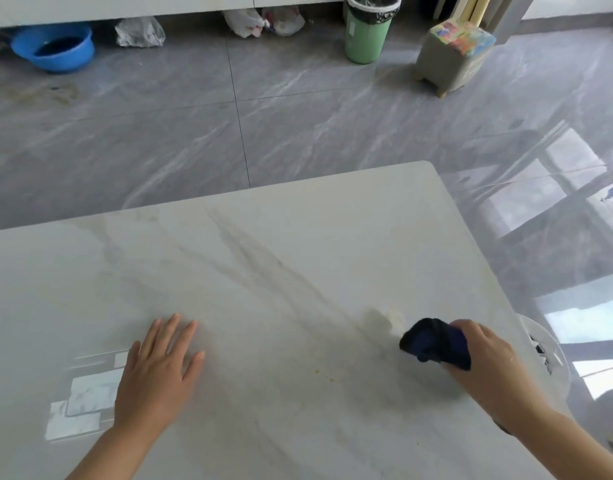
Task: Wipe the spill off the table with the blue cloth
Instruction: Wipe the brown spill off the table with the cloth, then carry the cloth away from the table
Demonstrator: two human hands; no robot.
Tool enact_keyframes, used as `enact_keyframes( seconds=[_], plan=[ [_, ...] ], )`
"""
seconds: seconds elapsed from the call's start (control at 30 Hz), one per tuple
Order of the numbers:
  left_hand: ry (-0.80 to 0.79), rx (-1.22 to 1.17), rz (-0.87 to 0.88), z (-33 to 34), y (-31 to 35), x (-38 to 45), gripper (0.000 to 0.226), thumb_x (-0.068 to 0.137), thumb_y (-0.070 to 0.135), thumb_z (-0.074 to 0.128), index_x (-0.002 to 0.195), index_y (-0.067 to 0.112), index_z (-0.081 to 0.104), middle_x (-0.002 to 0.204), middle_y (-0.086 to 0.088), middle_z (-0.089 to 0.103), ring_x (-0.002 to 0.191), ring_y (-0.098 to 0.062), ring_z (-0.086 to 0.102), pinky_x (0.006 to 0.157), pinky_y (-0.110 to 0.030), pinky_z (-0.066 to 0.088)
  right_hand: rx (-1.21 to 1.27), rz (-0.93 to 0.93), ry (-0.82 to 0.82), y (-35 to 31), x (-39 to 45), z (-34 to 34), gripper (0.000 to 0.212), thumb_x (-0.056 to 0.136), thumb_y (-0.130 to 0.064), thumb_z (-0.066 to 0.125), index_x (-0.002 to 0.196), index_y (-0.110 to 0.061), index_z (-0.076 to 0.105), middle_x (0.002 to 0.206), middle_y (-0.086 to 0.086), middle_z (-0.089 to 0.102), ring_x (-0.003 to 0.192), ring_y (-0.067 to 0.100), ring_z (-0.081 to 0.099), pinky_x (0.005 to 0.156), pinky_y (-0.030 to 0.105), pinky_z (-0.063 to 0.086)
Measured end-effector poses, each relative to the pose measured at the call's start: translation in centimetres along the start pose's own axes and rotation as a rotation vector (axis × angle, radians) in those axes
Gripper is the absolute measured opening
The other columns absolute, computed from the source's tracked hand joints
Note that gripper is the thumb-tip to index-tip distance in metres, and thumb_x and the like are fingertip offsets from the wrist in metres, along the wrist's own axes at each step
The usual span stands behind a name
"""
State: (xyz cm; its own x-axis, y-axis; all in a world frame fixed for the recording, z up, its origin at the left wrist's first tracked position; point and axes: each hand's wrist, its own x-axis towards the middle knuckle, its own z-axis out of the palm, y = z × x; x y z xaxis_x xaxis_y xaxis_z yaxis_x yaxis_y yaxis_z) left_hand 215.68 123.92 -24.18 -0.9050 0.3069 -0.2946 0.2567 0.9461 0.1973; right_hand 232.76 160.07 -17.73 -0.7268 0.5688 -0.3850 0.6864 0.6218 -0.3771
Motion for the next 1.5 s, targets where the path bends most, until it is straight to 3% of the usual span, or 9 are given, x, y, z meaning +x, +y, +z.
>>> enact_keyframes(
  seconds=[0.1,0.23,0.43,0.53,0.77,0.9,1.0,1.37,1.5],
  plan=[
    [-0.056,-0.080,-0.018,-1.1,1.2,-1.3,0.049,0.095,0.036,0.042,0.141,0.021,0.037,0.153,-0.002,0.030,0.145,-0.021,0.019,0.116,-0.038,0.021,0.058,0.028,-0.056,-0.2,-2.3,-1.3,0.015,0.083,-0.024,0.067,0.087,-0.017,0.055,0.080,0.000,0.060,0.074,0.020,0.053,0.057,0.015,0.033],
    [-0.109,-0.168,0.004,-2.6,3.3,-4.2,0.044,0.094,0.029,0.046,0.137,0.019,0.043,0.146,0.000,0.042,0.136,-0.016,0.037,0.108,-0.032,0.033,0.100,-0.014,-0.093,-1.2,-6.5,-3.3,0.034,0.081,-0.020,0.071,0.068,-0.025,0.040,0.053,-0.010,0.045,0.052,0.002,0.042,0.058,0.006,0.037],
    [-0.154,-0.264,-0.028,-5.1,6.4,-9.6,0.025,0.094,0.027,0.045,0.115,0.025,0.058,0.116,0.009,0.061,0.106,-0.012,0.057,0.086,-0.027,0.044,0.202,0.017,-0.129,-1.6,-13.3,-5.5,0.032,0.081,-0.020,0.071,0.073,-0.032,0.042,0.060,-0.015,0.048,0.059,-0.003,0.049,0.068,-0.001,0.035],
    [-0.167,-0.309,-0.045,-6.8,7.5,-12.3,0.015,0.094,0.028,0.045,0.092,0.027,0.060,0.087,0.009,0.062,0.081,-0.013,0.057,0.073,-0.029,0.044,0.246,0.051,-0.146,-1.0,-16.5,-6.4,0.028,0.081,-0.018,0.071,0.077,-0.031,0.046,0.065,-0.015,0.052,0.065,0.002,0.049,0.069,0.000,0.037],
    [-0.216,-0.382,-0.073,-9.6,9.1,-18.8,0.019,0.095,0.023,0.042,0.080,0.025,0.054,0.074,0.006,0.061,0.073,-0.019,0.057,0.066,-0.030,0.043,0.316,0.203,-0.163,1.9,-23.2,-6.9,0.023,0.089,-0.033,0.054,0.079,-0.012,0.053,0.071,0.003,0.058,0.072,0.023,0.055,0.065,0.030,0.041],
    [-0.288,-0.315,-0.044,-10.5,9.0,-22.9,0.023,0.096,0.025,0.039,0.075,0.028,0.049,0.071,0.007,0.056,0.071,-0.020,0.052,0.065,-0.030,0.040,0.256,0.215,-0.273,4.0,-27.2,-7.3,0.023,0.096,-0.026,0.047,0.089,-0.004,0.049,0.078,0.011,0.060,0.067,0.019,0.049,0.058,0.026,0.033],
    [-0.333,-0.279,-0.040,-10.8,8.8,-25.6,0.025,0.095,0.026,0.038,0.073,0.025,0.050,0.070,0.005,0.057,0.069,-0.020,0.052,0.064,-0.030,0.040,0.247,0.247,-0.286,5.4,-30.6,-7.5,0.018,0.096,-0.026,0.045,0.096,-0.009,0.052,0.087,0.008,0.066,0.079,0.023,0.061,0.063,0.026,0.039],
    [-0.564,-0.003,0.193,-11.3,5.8,-33.0,0.029,0.094,0.031,0.029,0.083,0.016,0.051,0.082,0.000,0.061,0.070,-0.018,0.050,0.062,-0.029,0.037,0.326,0.522,-0.134,7.3,-47.6,-4.6,0.012,0.094,-0.014,0.050,0.084,-0.021,0.049,0.079,-0.001,0.061,0.075,0.020,0.058,0.058,0.023,0.038],
    [-0.575,0.091,0.295,-12.1,5.5,-33.9,0.028,0.095,0.029,0.030,0.077,0.015,0.047,0.080,-0.004,0.061,0.069,-0.021,0.047,0.061,-0.031,0.035,0.412,0.635,-0.091,7.8,-53.6,-2.8,0.008,0.094,-0.016,0.050,0.095,-0.023,0.052,0.086,-0.001,0.062,0.076,0.017,0.056,0.064,0.027,0.042]
  ],
)
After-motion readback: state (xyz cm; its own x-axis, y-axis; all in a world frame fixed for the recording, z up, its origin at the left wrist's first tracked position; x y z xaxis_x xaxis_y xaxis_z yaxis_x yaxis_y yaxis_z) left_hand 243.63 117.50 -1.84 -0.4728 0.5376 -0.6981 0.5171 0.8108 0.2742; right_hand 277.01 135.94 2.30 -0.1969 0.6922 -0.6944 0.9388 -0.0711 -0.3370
